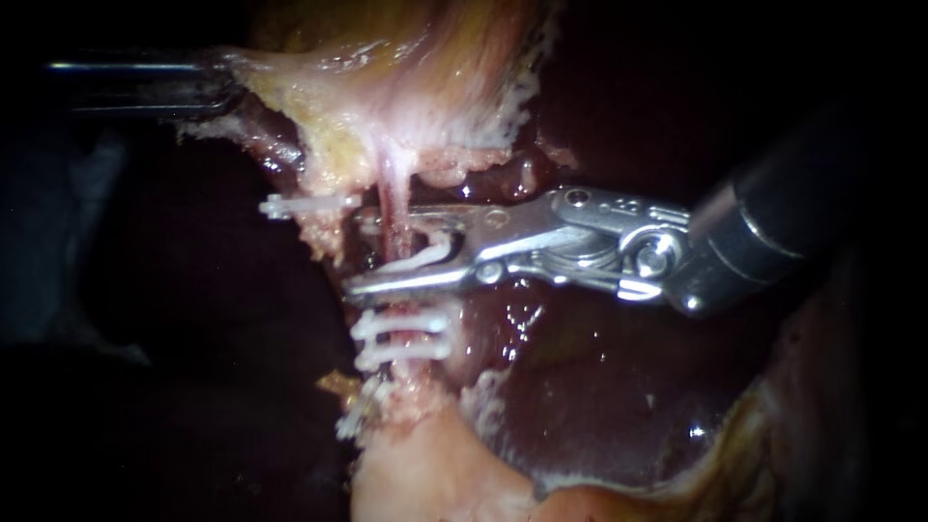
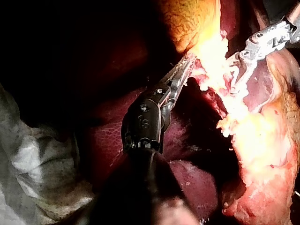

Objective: Clipping third clip right tube

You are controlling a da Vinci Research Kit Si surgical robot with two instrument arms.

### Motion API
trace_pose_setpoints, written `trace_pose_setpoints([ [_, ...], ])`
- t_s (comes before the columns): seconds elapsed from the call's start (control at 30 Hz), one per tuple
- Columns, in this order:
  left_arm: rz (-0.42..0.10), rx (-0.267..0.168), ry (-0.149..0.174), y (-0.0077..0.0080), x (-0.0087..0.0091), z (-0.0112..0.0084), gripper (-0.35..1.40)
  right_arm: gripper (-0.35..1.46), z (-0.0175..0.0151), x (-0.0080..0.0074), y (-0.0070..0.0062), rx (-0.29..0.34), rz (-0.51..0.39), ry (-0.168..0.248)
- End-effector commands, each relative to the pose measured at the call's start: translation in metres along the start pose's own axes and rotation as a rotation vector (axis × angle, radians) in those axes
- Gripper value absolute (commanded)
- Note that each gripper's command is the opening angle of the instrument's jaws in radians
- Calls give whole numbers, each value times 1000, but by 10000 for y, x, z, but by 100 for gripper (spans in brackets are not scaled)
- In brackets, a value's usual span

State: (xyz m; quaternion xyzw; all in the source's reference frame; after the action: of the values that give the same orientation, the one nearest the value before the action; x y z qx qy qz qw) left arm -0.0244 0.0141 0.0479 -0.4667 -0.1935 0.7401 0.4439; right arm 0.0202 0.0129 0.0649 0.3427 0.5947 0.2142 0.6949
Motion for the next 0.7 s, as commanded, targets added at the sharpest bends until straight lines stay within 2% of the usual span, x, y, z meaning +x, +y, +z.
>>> trace_pose_setpoints([
  [0.03,0,0,0,0,0,0,-35,50,1,1,-1,0,-2,8],
  [0.23,0,0,0,0,0,1,-35,50,4,9,-9,24,0,55],
  [0.4,0,0,0,0,0,1,-35,49,-4,23,-19,39,9,55],
  [0.7,0,0,0,-1,0,0,-35,44,-17,42,-43,106,14,46],
])
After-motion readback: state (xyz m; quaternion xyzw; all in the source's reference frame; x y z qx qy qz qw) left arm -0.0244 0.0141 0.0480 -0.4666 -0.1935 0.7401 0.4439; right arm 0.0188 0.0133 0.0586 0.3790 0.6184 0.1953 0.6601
